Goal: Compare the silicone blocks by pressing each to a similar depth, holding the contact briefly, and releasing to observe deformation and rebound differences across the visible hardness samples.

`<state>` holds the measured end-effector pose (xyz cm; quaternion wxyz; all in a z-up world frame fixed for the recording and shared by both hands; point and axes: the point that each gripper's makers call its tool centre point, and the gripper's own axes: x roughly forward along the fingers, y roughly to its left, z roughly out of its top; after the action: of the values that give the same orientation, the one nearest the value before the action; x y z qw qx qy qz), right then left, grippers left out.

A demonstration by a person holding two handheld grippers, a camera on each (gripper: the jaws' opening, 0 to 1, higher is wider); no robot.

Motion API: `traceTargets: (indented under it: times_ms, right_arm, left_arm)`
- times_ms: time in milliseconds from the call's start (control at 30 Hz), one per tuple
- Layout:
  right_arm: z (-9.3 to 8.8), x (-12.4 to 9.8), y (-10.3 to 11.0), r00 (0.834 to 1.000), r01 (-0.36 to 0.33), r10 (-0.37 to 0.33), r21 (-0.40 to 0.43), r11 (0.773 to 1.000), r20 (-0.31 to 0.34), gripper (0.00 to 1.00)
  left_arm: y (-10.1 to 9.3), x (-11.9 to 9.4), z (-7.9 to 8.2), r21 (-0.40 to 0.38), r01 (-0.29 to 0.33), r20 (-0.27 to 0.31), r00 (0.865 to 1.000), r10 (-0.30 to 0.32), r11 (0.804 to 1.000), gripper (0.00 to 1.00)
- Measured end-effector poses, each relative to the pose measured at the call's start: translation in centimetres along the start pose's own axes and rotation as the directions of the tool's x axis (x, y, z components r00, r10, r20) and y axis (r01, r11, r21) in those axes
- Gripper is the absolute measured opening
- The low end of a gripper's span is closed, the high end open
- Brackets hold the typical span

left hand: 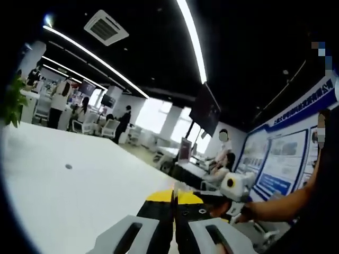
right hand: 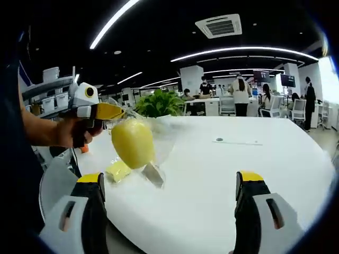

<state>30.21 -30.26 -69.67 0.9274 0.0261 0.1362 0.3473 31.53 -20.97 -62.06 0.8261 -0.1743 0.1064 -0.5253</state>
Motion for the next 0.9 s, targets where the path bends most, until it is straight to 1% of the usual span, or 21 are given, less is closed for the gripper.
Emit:
traceTargets:
  times_ms: [100, 167, 233, 267, 333, 433, 467, 533, 567, 600, 900]
  right_arm:
    - [-0.5, -0.4, -0.1, 1.000, 0.006, -0.006, -0.002, 1.000, -0.011, 0.96]
    - [-0.9, -0.5, -0.2, 1.000, 0.008, -0.008, 0.002, 1.000, -0.019, 0.96]
    - [-1.5, -0.7, -0.5, 0.999, 0.018, -0.018, 0.001, 1.000, -0.030, 0.96]
    - [-1.6, -0.7, -0.5, 0.999, 0.019, -0.019, 0.003, 1.000, -0.033, 0.96]
    - [-2.0, -0.9, -0.5, 0.999, 0.024, -0.024, 0.005, 1.000, -0.031, 0.96]
    - [-2.7, -0.9, -0.4, 0.999, 0.025, -0.024, 0.029, 0.999, -0.047, 0.96]
    - [-2.8, -0.9, -0.3, 0.999, 0.025, -0.024, 0.027, 0.999, -0.047, 0.96]
    - [-3.2, -0.8, -0.1, 0.998, 0.024, -0.023, 0.027, 0.999, -0.055, 0.96]
    - [-3.4, -0.8, -0.1, 0.998, 0.024, -0.022, 0.032, 0.999, -0.060, 0.96]
    - [-3.7, -0.8, -0.2, 0.998, 0.024, -0.022, 0.037, 0.999, -0.066, 0.96]
    - [-4.3, -0.8, -0.4, 0.997, 0.033, -0.029, 0.051, 0.998, -0.075, 0.96]
  left_arm:
    - [0.2, 0.2, -0.9, -0.004, -0.008, -0.002, 1.000, 0.008, 1.000, 0.00]
    - [0.3, 0.3, -1.2, -0.016, -0.014, -0.003, 1.000, 0.014, 1.000, 0.00]
    - [0.8, 0.5, -2.2, -0.069, -0.028, -0.008, 1.000, 0.027, 0.997, 0.00]
    - [0.9, 0.5, -2.6, -0.083, -0.029, -0.015, 0.999, 0.028, 0.996, 0.00]
    - [1.1, 0.7, -3.5, -0.081, -0.038, -0.028, 0.999, 0.036, 0.996, 0.00]
    - [1.1, 0.7, -4.5, -0.102, -0.040, -0.039, 0.999, 0.036, 0.994, 0.00]
    - [1.1, 0.8, -4.9, -0.124, -0.037, -0.044, 0.999, 0.032, 0.992, 0.00]
    - [1.1, 0.9, -5.3, -0.135, -0.035, -0.048, 0.998, 0.029, 0.990, 0.00]
    - [0.9, 1.1, -5.8, -0.148, -0.029, -0.060, 0.998, 0.020, 0.989, 0.00]
    - [0.9, 1.2, -5.9, -0.142, -0.032, -0.060, 0.998, 0.023, 0.989, 0.00]
    - [1.1, 1.5, -8.0, -0.215, -0.037, -0.087, 0.996, 0.019, 0.976, 0.00]
